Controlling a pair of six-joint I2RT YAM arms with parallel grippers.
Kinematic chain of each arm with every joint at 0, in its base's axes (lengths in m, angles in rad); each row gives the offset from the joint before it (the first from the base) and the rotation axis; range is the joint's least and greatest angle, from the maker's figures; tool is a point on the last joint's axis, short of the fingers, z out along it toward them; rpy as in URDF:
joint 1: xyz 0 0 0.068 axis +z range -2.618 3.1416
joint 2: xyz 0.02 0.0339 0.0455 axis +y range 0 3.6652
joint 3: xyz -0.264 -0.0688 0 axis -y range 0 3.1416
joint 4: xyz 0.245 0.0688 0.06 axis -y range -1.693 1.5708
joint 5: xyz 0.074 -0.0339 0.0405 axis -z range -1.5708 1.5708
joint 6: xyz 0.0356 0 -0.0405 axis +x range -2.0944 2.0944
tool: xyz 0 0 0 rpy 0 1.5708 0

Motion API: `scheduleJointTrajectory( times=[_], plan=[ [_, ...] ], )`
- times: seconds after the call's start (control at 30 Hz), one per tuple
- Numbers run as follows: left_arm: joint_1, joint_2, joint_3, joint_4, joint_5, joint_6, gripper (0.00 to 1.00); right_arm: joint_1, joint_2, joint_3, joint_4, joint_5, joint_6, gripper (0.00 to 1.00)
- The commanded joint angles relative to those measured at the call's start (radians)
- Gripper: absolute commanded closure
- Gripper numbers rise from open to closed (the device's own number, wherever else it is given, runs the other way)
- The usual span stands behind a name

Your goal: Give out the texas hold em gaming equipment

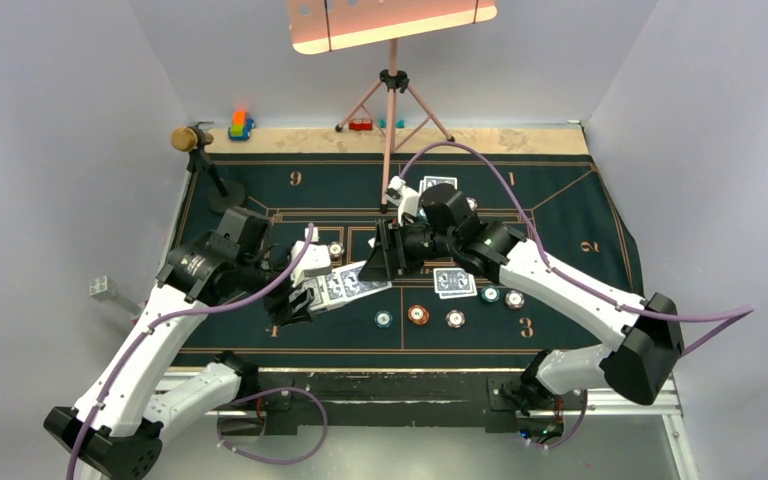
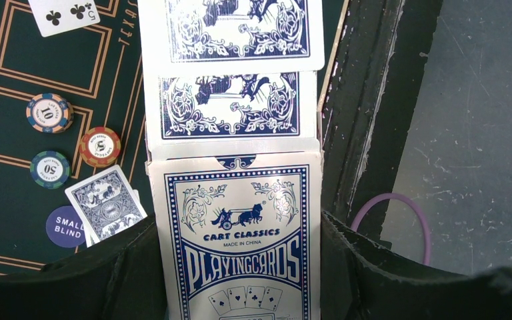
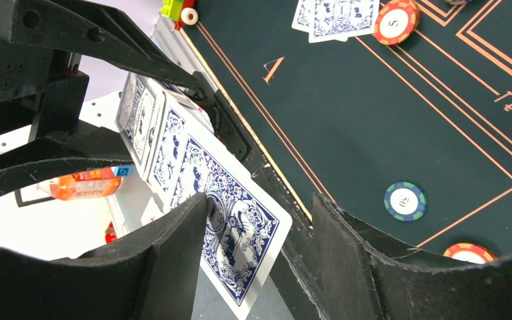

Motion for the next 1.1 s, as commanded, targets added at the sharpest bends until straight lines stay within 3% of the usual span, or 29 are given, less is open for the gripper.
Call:
scheduleJointTrajectory(
  times=[0.0, 0.23, 0.93, 1.0, 1.07],
  plan=[
    [0.003, -0.015, 0.036, 0.036, 0.043, -0.006, 1.0, -0.003, -0.05, 0.042, -0.029, 0.054, -0.026, 0.4],
    [0.003, -0.015, 0.037, 0.037, 0.046, -0.008, 1.0, -0.01, -0.077, 0.047, -0.045, 0.077, -0.023, 0.51],
    [0.002, -0.018, 0.034, 0.034, 0.042, -0.005, 1.0, -0.01, -0.094, 0.139, -0.137, 0.177, -0.073, 0.51],
    [0.002, -0.016, 0.036, 0.033, 0.042, -0.006, 1.0, -0.01, -0.085, 0.139, -0.17, 0.178, -0.078, 0.42],
    [0.003, -0.018, 0.036, 0.033, 0.043, -0.005, 1.0, -0.01, -0.079, 0.135, -0.208, 0.172, -0.086, 0.25]
  ],
)
